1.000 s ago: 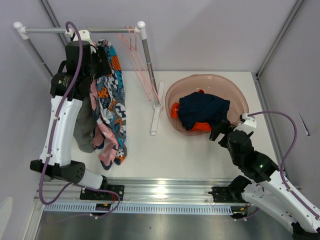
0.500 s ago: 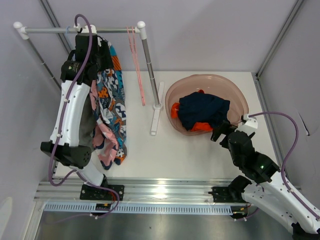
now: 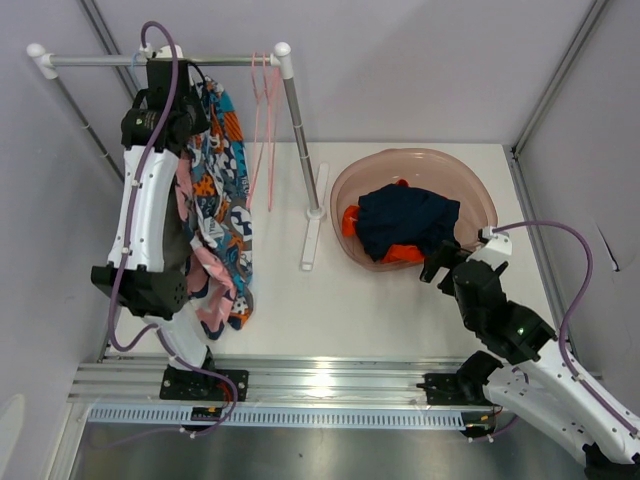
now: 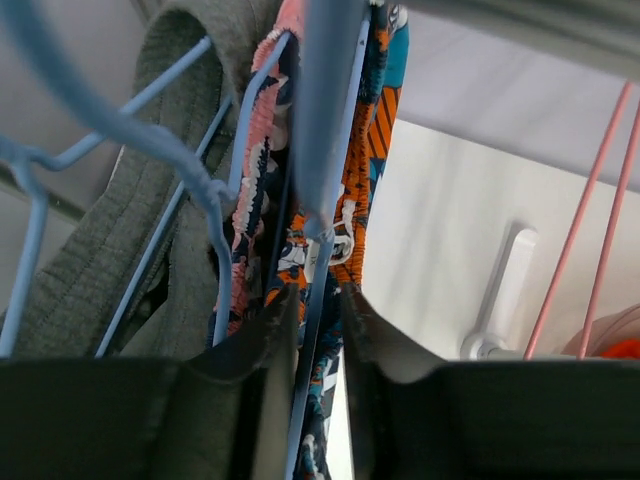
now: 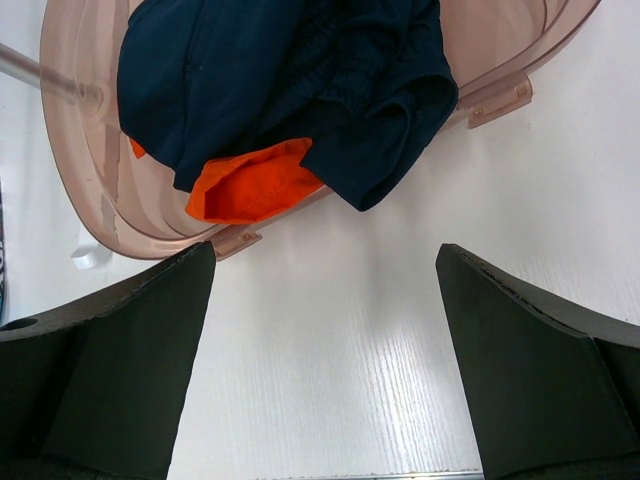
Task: Remove the shorts from the hanger
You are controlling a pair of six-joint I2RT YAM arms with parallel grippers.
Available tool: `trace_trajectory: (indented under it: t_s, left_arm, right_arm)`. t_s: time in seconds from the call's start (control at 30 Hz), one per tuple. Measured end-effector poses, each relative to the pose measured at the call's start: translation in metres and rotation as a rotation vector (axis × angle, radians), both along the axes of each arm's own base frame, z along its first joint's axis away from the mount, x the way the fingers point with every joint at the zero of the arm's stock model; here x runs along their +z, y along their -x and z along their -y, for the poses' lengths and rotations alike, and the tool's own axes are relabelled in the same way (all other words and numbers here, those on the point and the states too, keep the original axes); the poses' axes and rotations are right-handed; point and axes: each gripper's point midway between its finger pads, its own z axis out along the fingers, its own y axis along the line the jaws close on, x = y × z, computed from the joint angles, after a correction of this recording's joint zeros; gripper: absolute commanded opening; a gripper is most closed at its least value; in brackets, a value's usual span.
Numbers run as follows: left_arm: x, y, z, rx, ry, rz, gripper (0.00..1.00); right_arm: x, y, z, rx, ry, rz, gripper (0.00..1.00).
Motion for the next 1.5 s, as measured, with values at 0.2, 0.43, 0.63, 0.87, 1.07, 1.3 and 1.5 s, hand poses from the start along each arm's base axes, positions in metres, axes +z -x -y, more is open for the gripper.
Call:
trace_trajectory:
  t_s: [0.2, 0.43, 0.63, 0.87, 1.07, 1.3, 1.5]
  left_arm:
    - [-0.014, -0.006, 0.003, -0.005, 0.006, -0.036, 0.2]
    - [-0.013, -0.005, 0.003, -0.007, 0.009, -0.038, 0.0]
    - [-0.006, -0.001, 0.005, -0.021, 0.018, -0.032, 0.0]
    - [0.03, 0.02, 0.018, -0.077, 0.057, 0.039, 0.0]
    - [0.069, 0.054, 0.023, -0.098, 0.087, 0.131, 0.0]
    - [0.077, 0.076, 0.032, -0.117, 0.111, 0.15, 0.0]
    - [0.047, 0.088, 0.035, -0.118, 0.124, 0.078, 0.0]
  right_arm:
    - [0.0, -0.002, -0.002, 0.001, 0.003, 0.002, 0.99]
    - [0.0, -0.002, -0.002, 0.002, 0.003, 0.0, 0.99]
    - [0.0, -0.002, -0.002, 0.002, 0.002, 0.003, 0.99]
    - [0.024, -0.01, -0.013, 0.064, 0.033, 0.045, 1.0]
    - [0.136, -0.024, -0.088, 0.356, -0.045, 0.227, 0.99]
    - [0.237, 0.019, -0.247, 0.805, -0.068, 0.407, 1.0]
    - [0.21, 0.072, -0.377, 1.022, 0.009, 0.392, 1.0]
